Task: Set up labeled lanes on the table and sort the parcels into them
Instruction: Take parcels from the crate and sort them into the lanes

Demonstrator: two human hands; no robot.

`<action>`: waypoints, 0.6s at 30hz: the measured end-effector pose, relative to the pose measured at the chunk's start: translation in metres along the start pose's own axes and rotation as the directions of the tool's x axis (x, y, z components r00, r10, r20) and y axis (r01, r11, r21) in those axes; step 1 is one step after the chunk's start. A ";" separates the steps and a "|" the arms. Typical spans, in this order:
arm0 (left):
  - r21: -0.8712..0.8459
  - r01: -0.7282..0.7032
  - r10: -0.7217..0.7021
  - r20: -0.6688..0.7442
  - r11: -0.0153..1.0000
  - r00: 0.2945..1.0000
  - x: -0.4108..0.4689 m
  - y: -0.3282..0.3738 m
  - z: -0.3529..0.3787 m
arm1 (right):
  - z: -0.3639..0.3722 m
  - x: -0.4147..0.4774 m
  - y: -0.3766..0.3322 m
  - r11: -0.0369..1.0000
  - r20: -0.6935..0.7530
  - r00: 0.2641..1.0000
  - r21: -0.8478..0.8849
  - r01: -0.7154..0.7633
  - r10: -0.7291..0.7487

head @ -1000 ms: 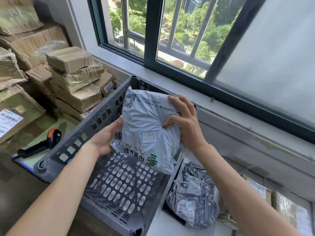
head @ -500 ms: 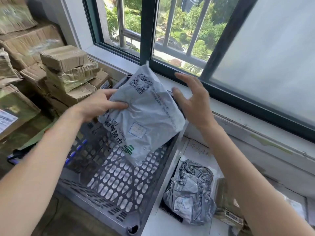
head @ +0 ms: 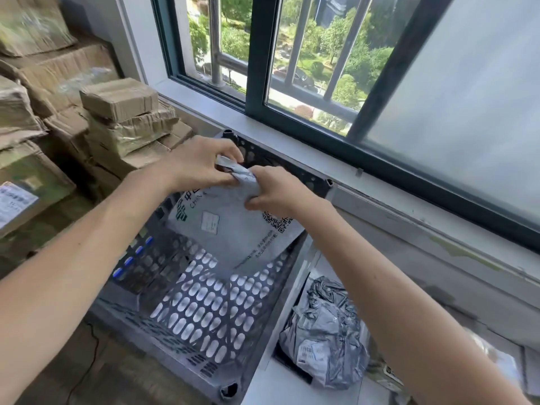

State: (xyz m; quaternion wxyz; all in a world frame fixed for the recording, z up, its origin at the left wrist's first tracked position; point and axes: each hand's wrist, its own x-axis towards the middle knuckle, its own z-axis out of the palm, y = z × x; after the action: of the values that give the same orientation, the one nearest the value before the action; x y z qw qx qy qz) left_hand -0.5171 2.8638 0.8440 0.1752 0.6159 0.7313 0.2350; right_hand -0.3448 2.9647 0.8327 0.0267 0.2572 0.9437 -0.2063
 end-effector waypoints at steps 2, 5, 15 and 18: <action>0.010 0.013 -0.011 -0.194 1.000 0.981 -0.004 -0.015 0.004 | 0.008 -0.002 0.015 0.974 -0.009 0.999 0.224 -0.036 0.039; -0.227 0.158 -0.237 -0.377 0.961 0.895 -0.018 -0.042 0.012 | 0.020 -0.013 0.035 0.775 -0.032 0.986 0.623 -0.106 0.161; -0.925 0.205 -0.360 0.082 0.319 0.929 -0.058 -0.063 0.060 | 0.045 -0.037 0.067 0.175 0.007 0.961 0.983 -0.057 0.275; -0.962 0.107 -0.438 -0.014 0.250 0.899 -0.052 -0.051 0.059 | 0.047 -0.040 0.066 0.092 0.046 0.975 0.994 -0.067 0.218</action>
State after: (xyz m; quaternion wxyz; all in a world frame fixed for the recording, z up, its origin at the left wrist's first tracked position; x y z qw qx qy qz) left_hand -0.5170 2.8140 0.7647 0.4356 0.2153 0.5634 0.6681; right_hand -0.2795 2.9788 0.7714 -0.1851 0.3101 0.5342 -0.7644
